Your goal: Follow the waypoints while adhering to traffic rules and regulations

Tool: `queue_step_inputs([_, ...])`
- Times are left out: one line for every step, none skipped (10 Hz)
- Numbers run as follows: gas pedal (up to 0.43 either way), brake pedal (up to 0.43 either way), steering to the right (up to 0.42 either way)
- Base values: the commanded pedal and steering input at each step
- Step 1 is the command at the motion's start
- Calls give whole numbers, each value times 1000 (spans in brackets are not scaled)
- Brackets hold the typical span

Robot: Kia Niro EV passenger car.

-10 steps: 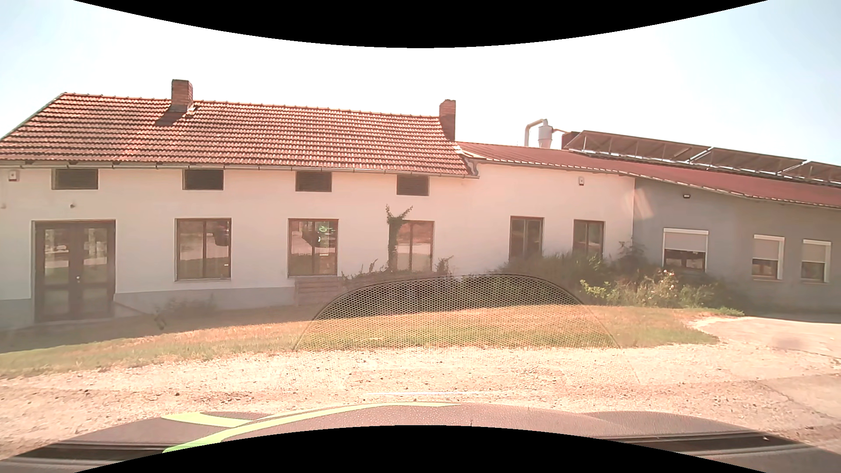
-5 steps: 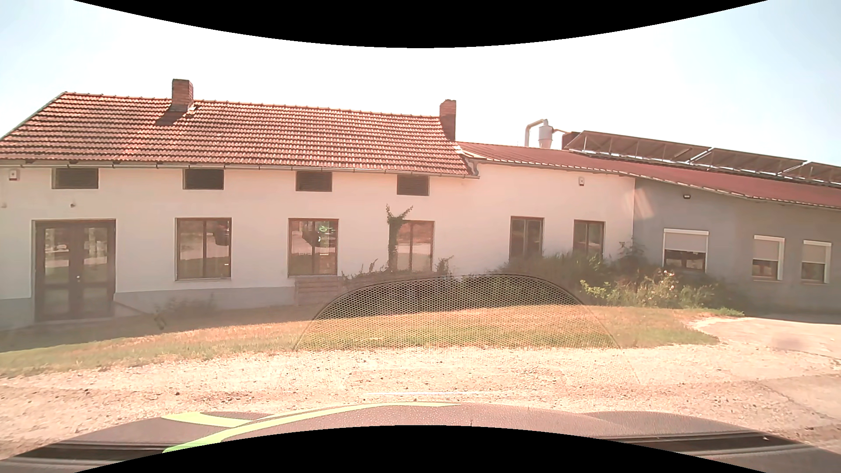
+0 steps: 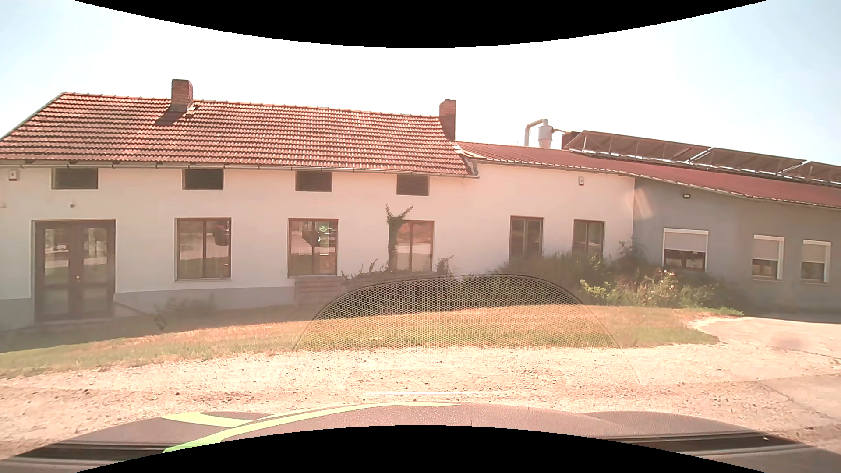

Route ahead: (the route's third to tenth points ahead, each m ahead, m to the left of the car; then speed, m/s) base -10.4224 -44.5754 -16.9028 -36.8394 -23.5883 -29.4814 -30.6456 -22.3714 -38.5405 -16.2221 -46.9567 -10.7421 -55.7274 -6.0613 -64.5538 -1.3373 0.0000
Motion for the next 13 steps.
queue_step_inputs([0,256,180])
queue_step_inputs([0,244,179])
queue_step_inputs([0,213,181])
queue_step_inputs([0,189,184])
queue_step_inputs([0,159,191])
queue_step_inputs([0,159,206])
queue_step_inputs([0,152,219])
queue_step_inputs([0,146,226])
queue_step_inputs([0,134,226])
queue_step_inputs([0,122,231])
queue_step_inputs([0,104,249])
queue_step_inputs([0,85,266])
queue_step_inputs([0,67,298])
